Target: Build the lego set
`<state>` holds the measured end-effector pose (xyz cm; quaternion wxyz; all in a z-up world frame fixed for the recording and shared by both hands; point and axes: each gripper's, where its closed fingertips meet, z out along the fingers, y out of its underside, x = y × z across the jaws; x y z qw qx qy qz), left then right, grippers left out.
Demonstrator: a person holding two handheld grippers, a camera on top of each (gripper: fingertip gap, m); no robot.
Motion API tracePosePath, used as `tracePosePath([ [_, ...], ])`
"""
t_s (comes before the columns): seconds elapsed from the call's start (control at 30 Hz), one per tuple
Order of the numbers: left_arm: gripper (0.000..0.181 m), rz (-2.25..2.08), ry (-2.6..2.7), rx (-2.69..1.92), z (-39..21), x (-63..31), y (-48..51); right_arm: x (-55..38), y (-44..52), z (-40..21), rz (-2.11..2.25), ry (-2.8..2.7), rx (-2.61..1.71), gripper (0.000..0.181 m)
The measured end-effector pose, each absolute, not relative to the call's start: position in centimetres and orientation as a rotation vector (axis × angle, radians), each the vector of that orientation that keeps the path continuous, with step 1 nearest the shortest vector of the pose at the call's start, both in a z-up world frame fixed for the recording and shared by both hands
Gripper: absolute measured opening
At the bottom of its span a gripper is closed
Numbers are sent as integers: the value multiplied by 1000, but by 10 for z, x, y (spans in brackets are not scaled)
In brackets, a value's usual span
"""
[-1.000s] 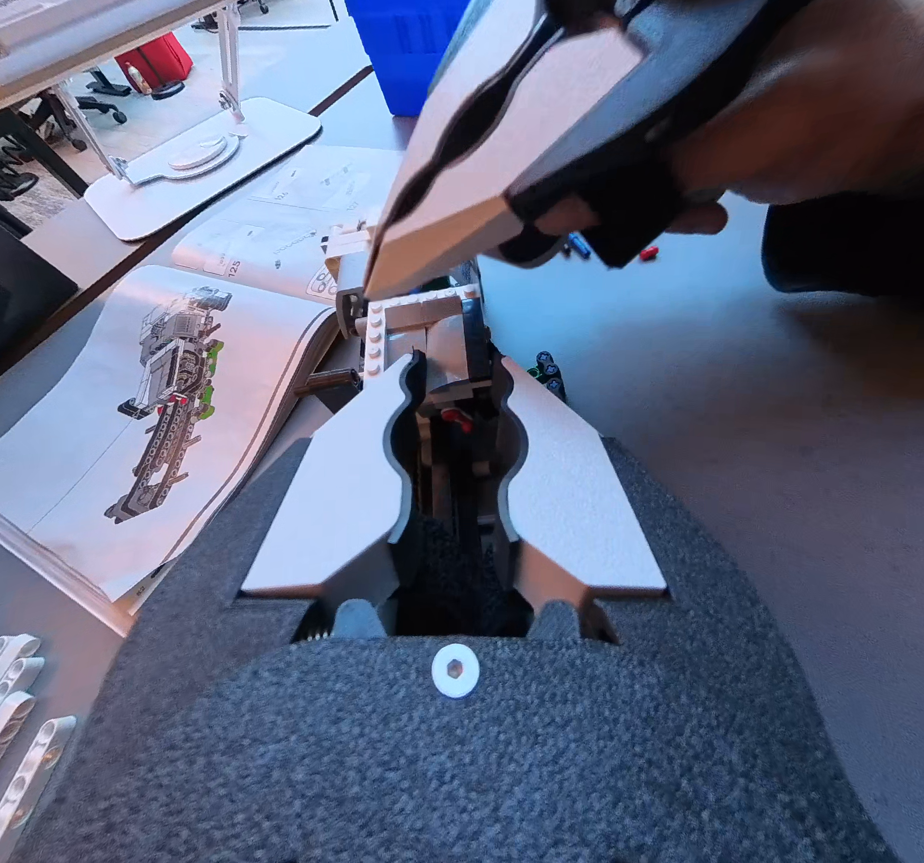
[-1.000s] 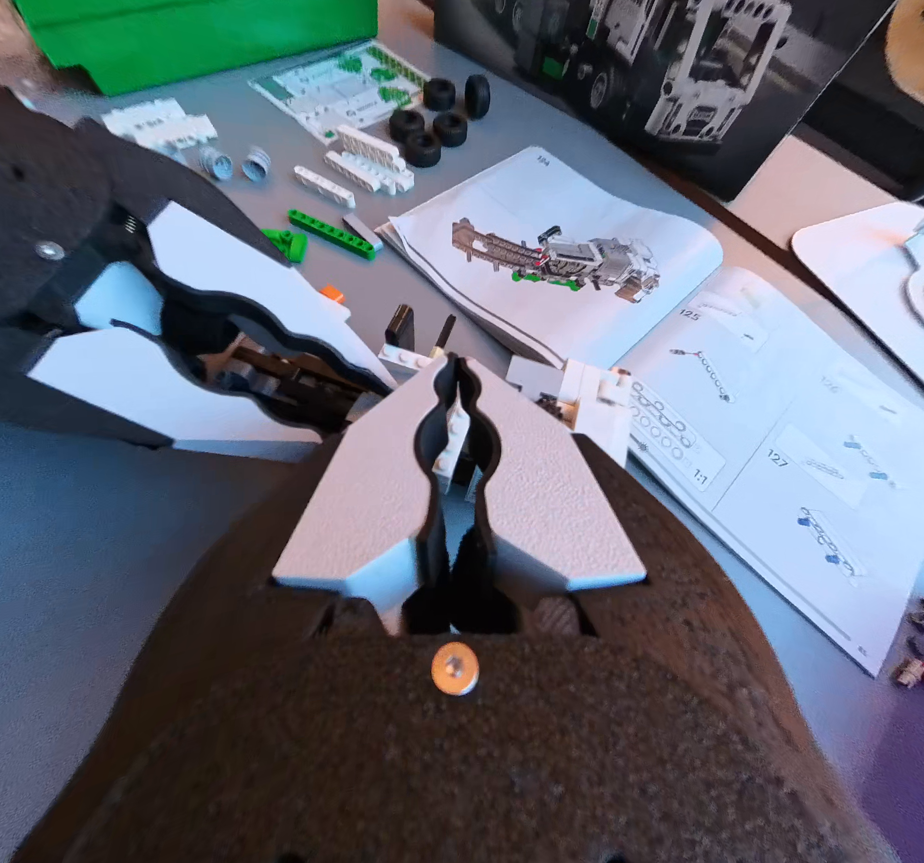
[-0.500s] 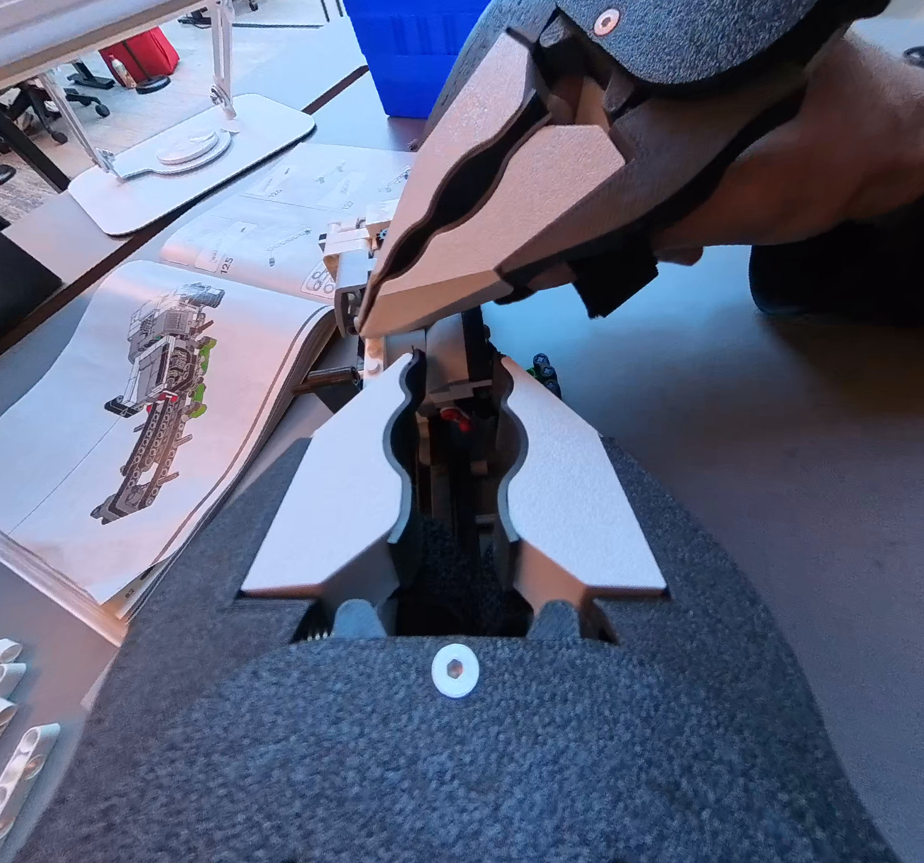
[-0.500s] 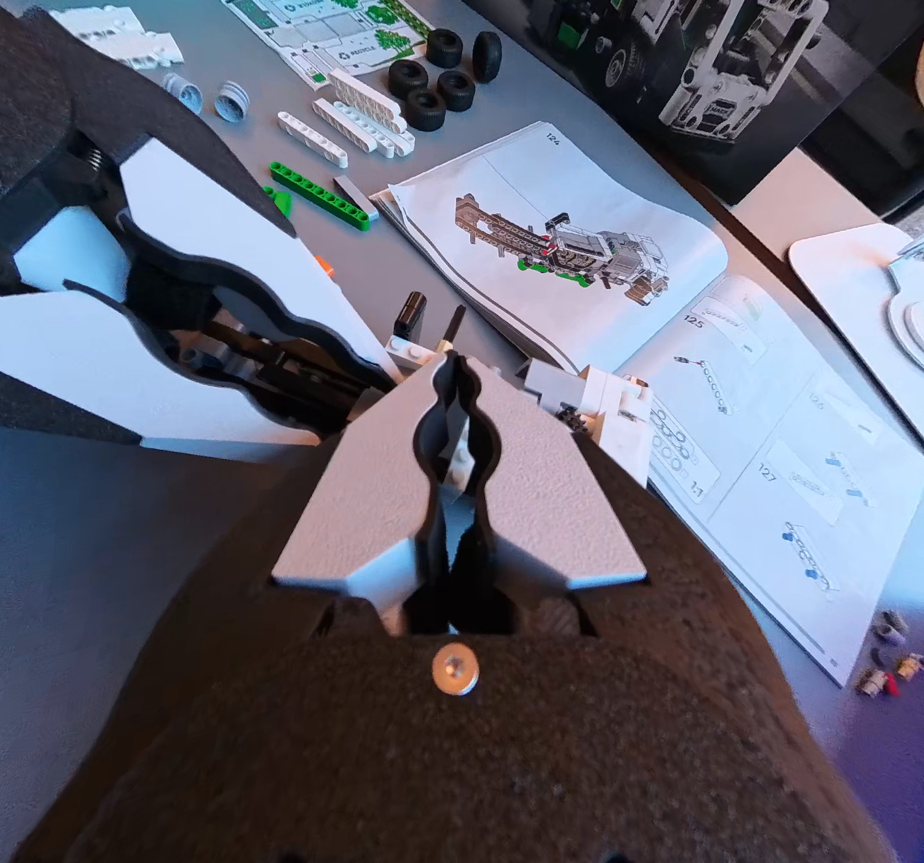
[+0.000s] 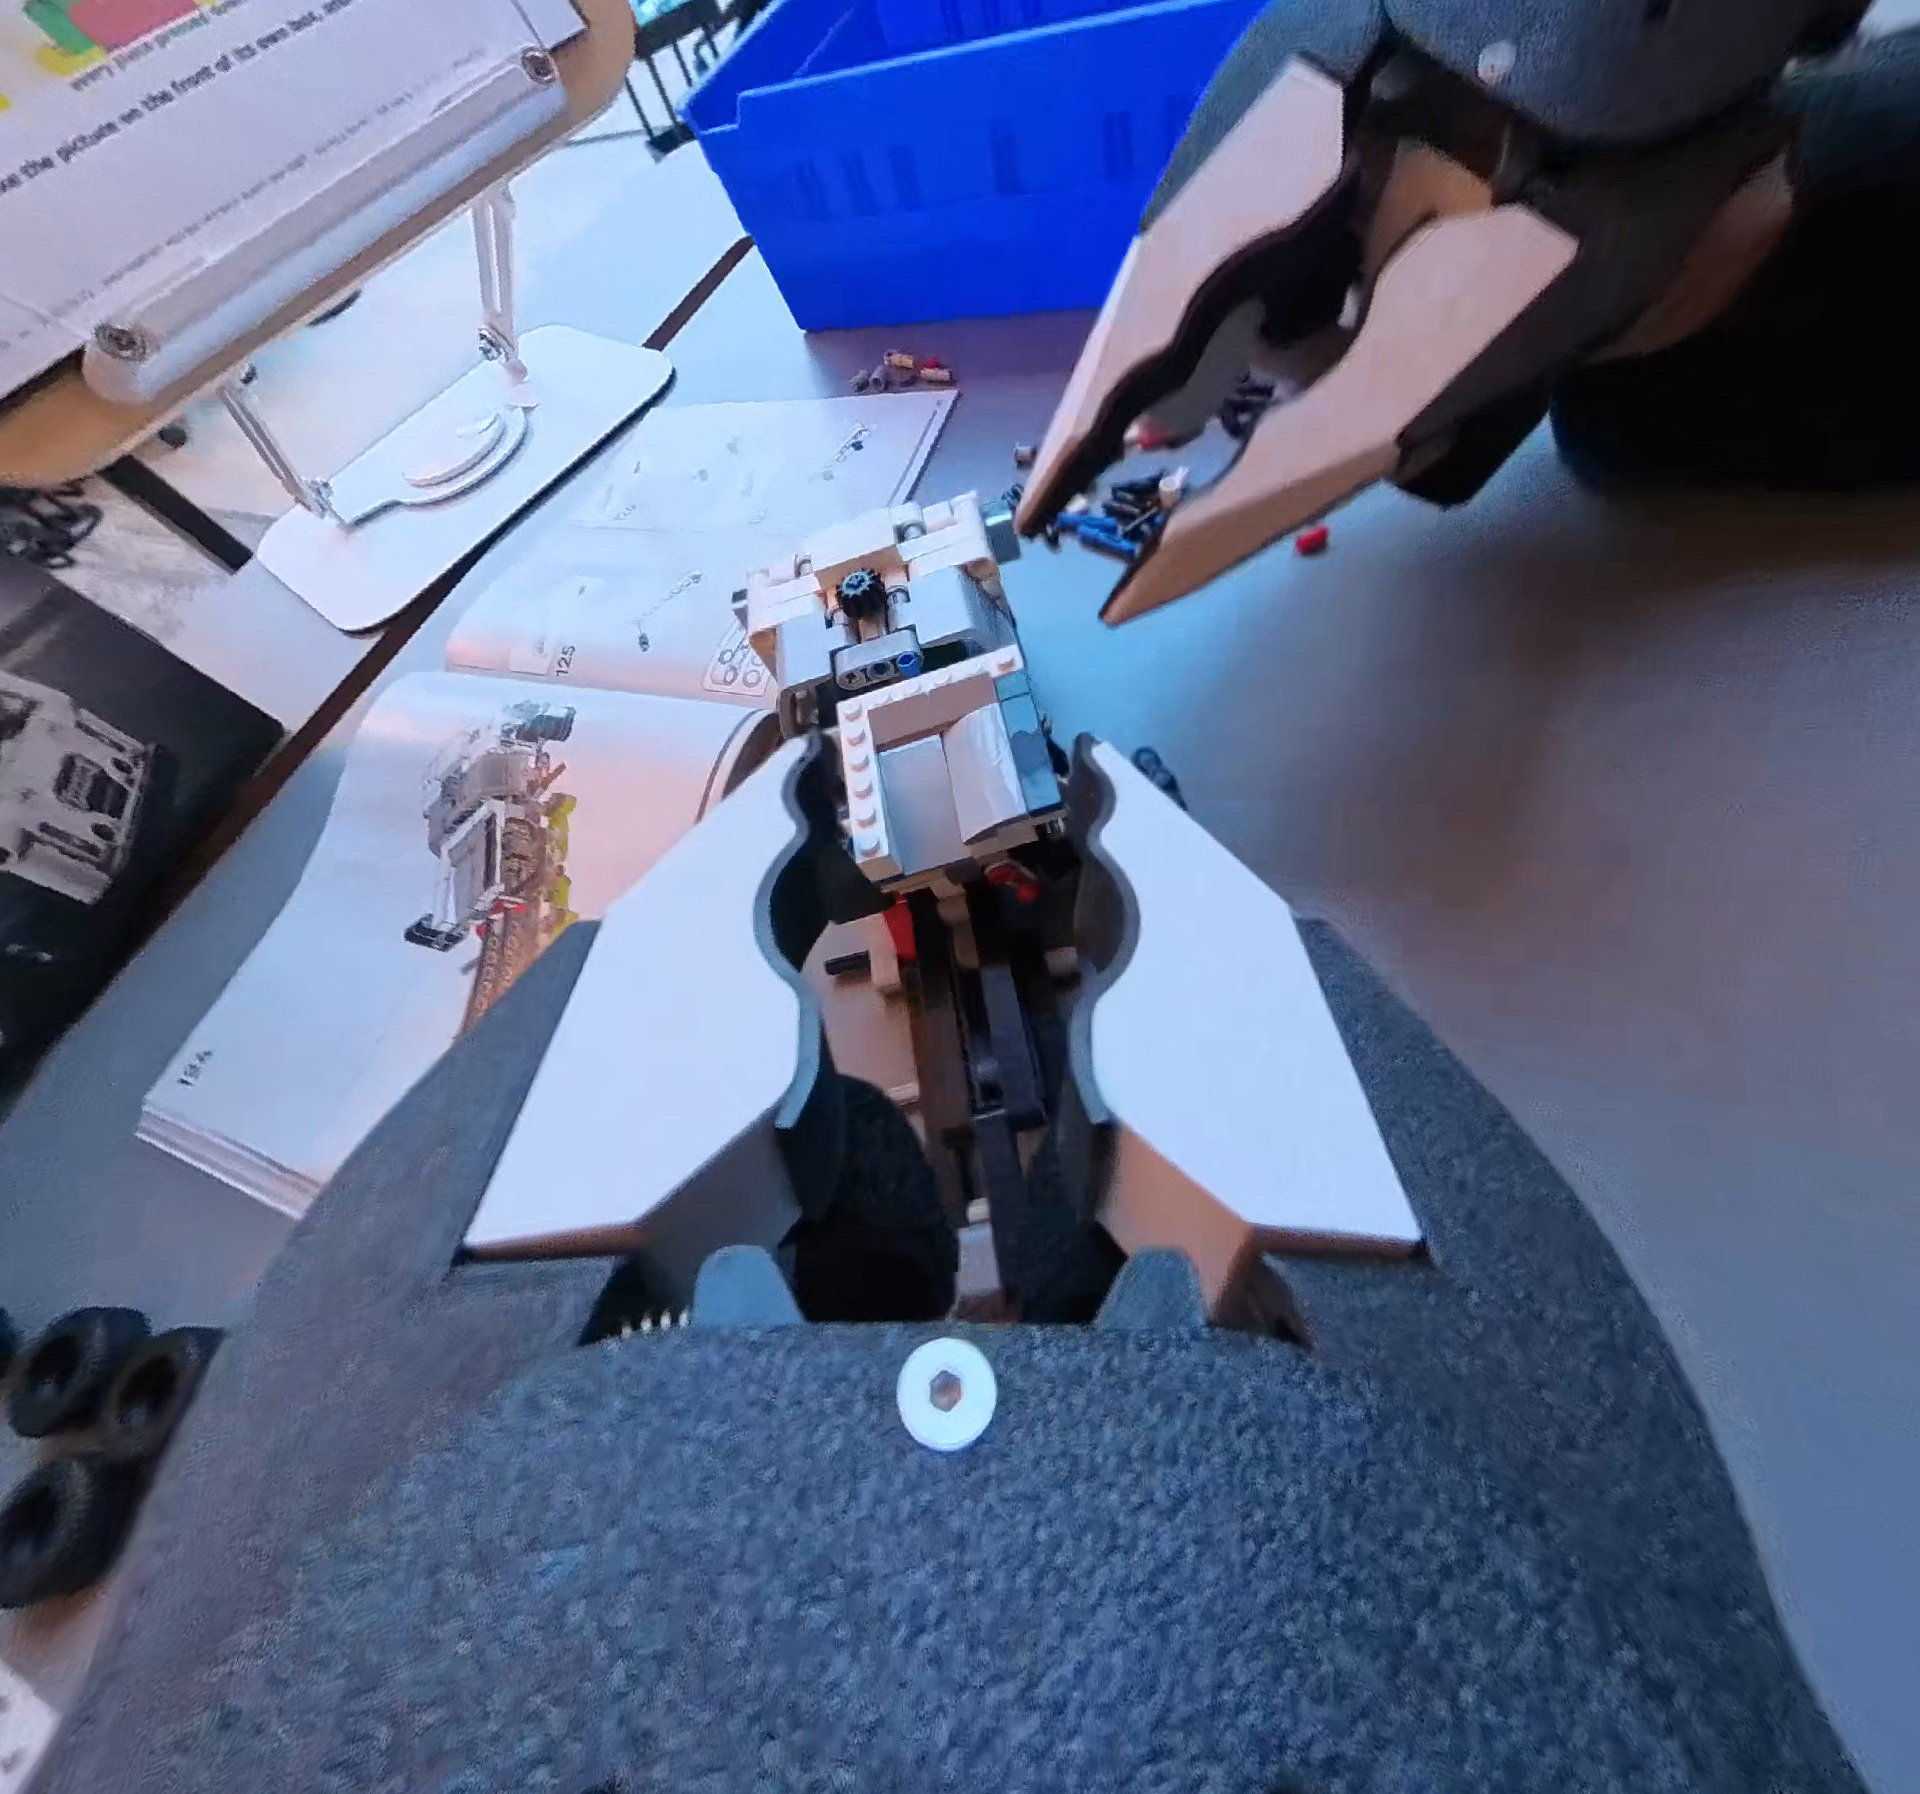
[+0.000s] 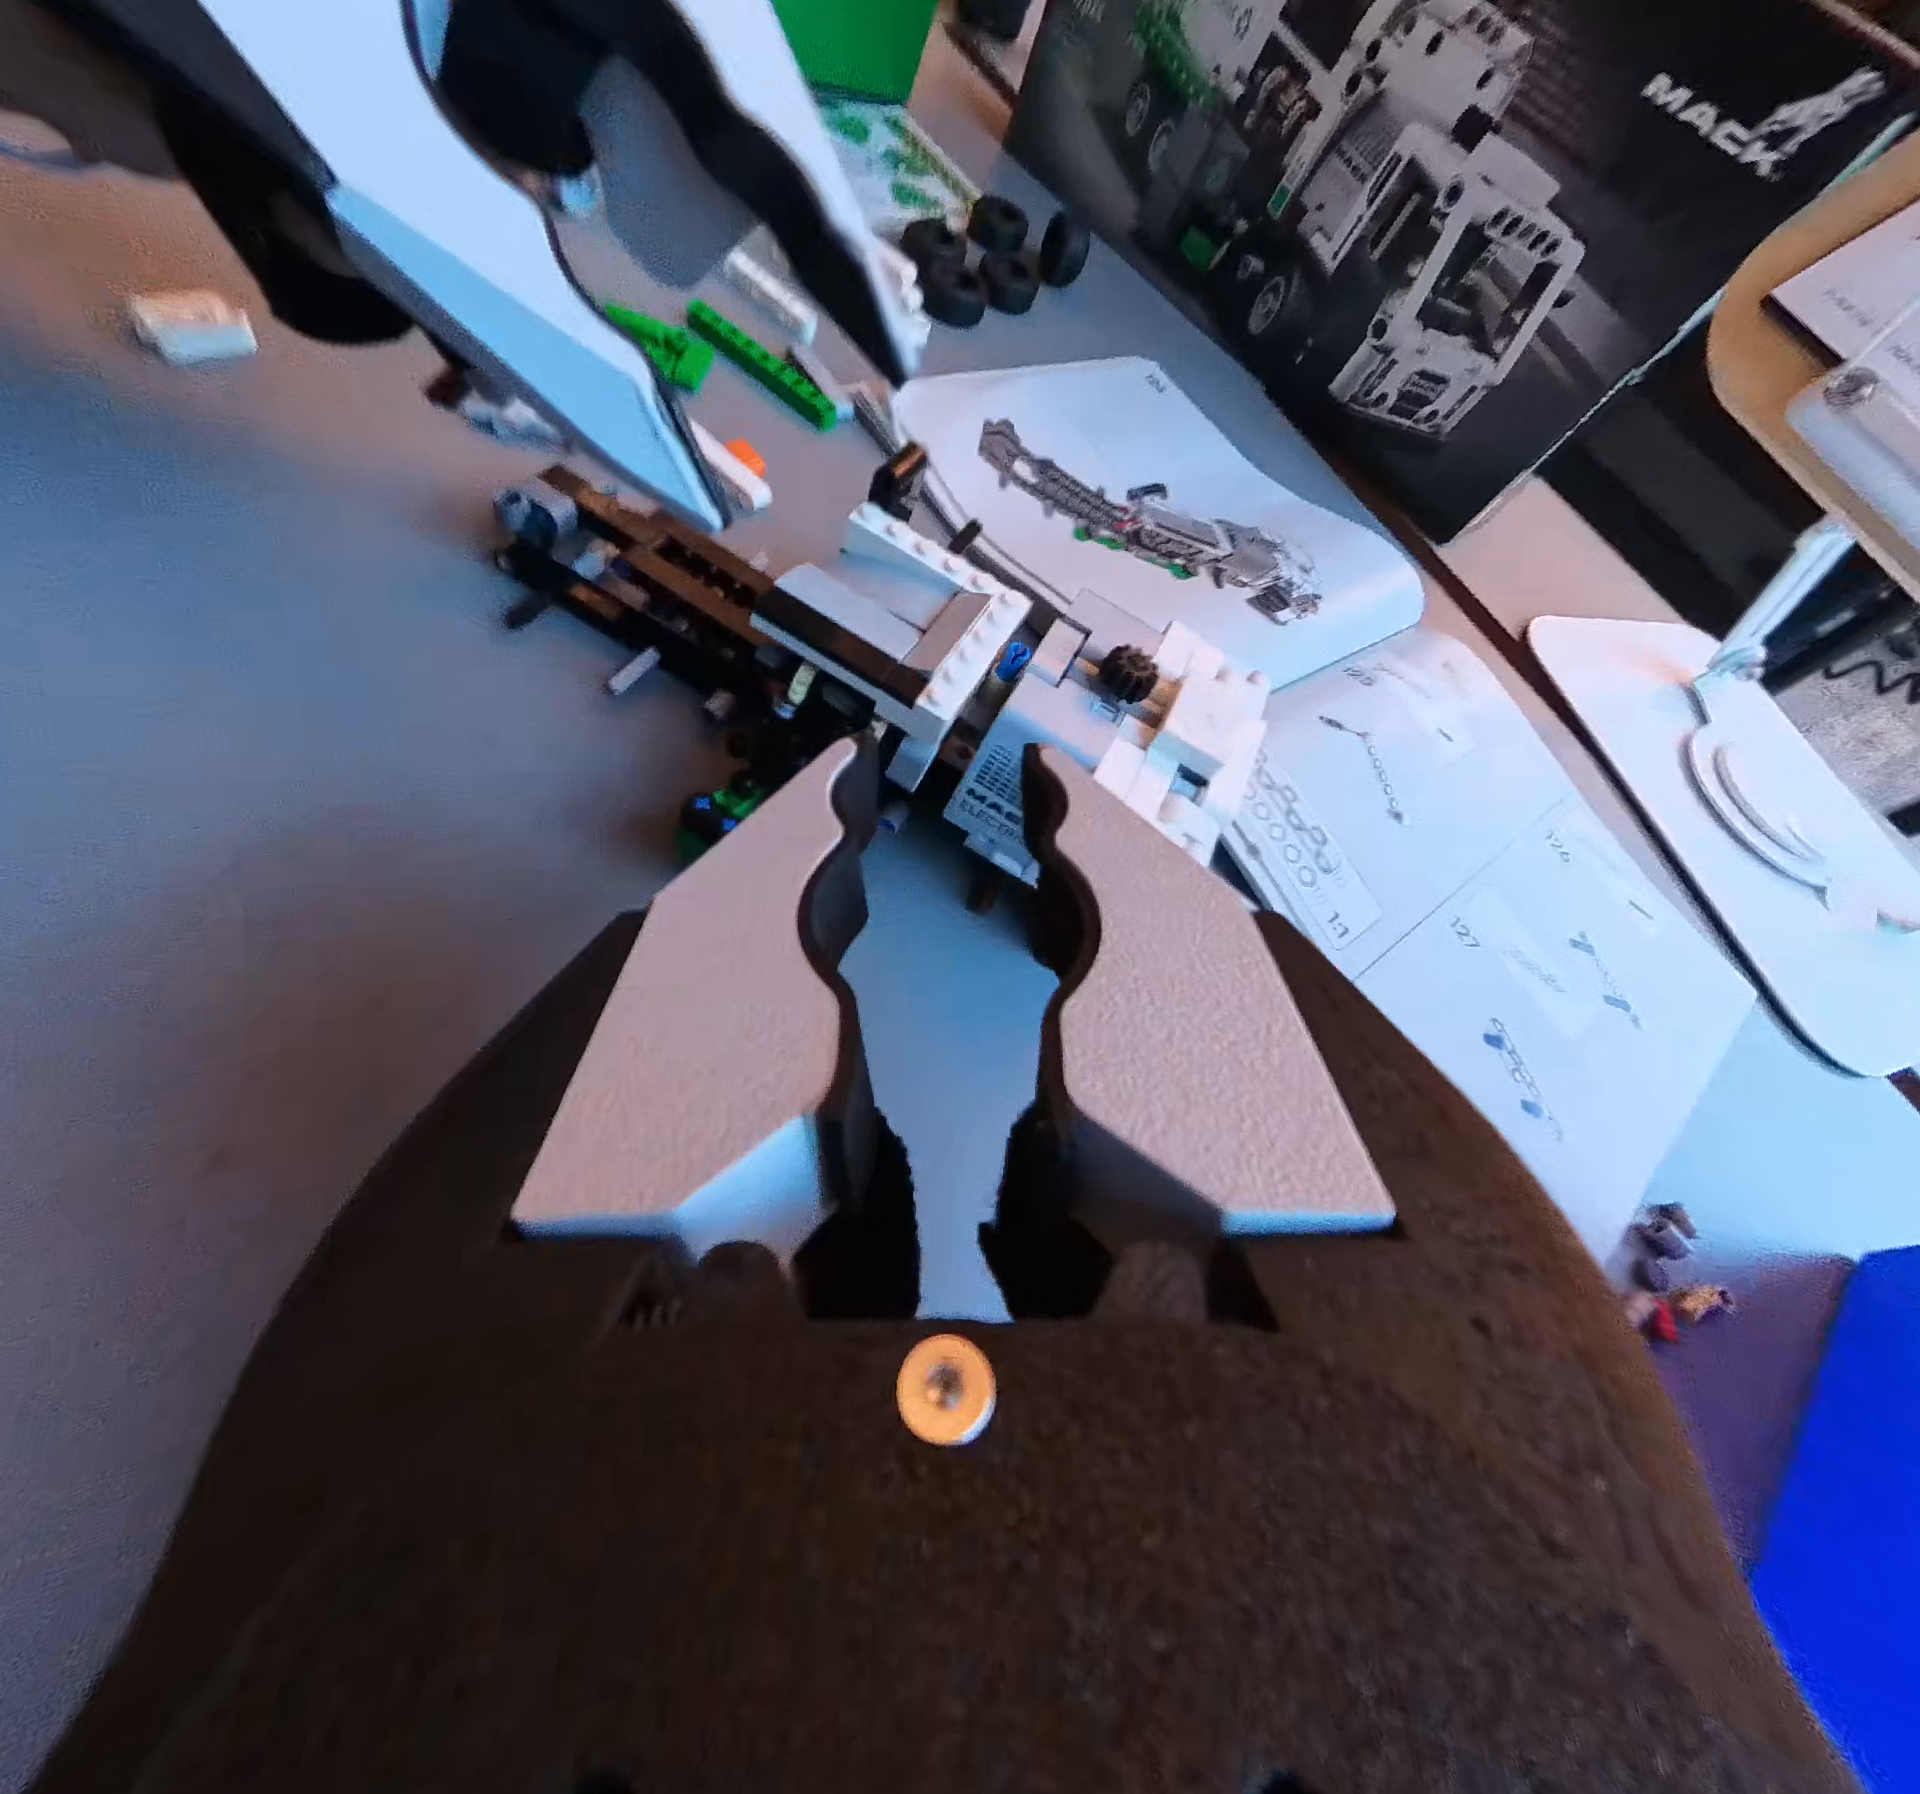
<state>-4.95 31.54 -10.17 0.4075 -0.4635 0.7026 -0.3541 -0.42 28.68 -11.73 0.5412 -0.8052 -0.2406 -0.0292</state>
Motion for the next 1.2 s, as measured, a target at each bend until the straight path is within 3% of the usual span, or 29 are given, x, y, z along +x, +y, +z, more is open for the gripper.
tracePosePath([
  [0.3, 0, -768, 1940, -1259, -117, -33, 304, 9, 282, -101, -124, -499, -1838, 20],
  [0.37, 0, -721, 1923, -1300, -121, -28, 315, -4, 282, -107, -45, -536, -1828, 10],
  [0.53, 0, -704, 1896, -1356, -127, -24, 330, -12, 294, -125, -63, -583, -1832, 9],
  [0.8, 0, -678, 1921, -1383, -128, -6, 338, -19, 293, -119, -221, -710, -1737, 28],
  [1.03, 0, -665, 1910, -1374, -129, -3, 340, -19, 301, -131, -259, -736, -1742, 29],
  [1.2, 0, -733, 1881, -1382, -129, -2, 340, -19, 301, -122, -267, -721, -1692, 4],
])
